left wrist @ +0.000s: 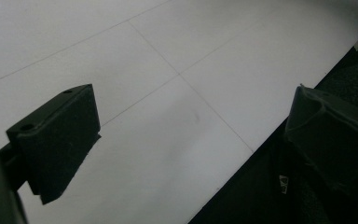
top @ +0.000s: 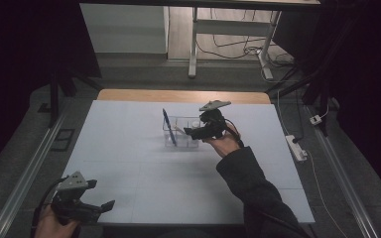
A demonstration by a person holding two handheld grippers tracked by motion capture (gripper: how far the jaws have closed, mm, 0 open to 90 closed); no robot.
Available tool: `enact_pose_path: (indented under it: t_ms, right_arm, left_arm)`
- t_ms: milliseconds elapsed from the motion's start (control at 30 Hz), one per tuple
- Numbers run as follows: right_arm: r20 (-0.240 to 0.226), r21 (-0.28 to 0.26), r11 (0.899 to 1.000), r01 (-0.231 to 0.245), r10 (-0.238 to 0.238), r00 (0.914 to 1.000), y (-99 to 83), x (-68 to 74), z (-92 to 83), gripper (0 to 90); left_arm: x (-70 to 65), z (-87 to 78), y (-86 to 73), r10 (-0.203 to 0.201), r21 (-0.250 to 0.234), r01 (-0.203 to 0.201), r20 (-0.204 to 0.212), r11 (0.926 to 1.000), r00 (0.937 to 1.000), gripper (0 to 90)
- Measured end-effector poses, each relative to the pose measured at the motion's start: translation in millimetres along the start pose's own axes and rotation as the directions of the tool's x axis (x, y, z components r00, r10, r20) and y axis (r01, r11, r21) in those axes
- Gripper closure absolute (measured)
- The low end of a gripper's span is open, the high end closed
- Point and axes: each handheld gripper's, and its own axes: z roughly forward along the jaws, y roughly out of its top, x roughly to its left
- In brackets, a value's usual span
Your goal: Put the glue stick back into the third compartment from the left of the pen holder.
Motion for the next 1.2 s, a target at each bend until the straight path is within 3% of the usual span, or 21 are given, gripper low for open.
enact_pose_path:
  t_ms: [367,667,1200]
  right_arm:
    - [-0.045,0.069,0.998,0.012,-0.009,0.9990,-12.2,5.1,-11.5,1.2]
    - [-0.069,0.128,0.990,0.059,-0.050,0.9964,-30.5,11.0,-19.2,0.0]
    - [-0.078,0.136,0.990,0.039,-0.028,0.9966,-59.8,21.9,-53.3,0.0]
  left_arm:
    - [-0.7,-0.1,-0.1,0.008,-0.001,-0.008,0.004,1.0000,1.0000,2.9]
    - [-1.0,-0.2,-0.2,0.009,-0.002,-0.009,0.002,1.0000,1.0000,2.1]
    - [-1.1,-0.5,-0.4,0.011,-0.003,-0.011,0.002,0.9999,0.9999,2.2]
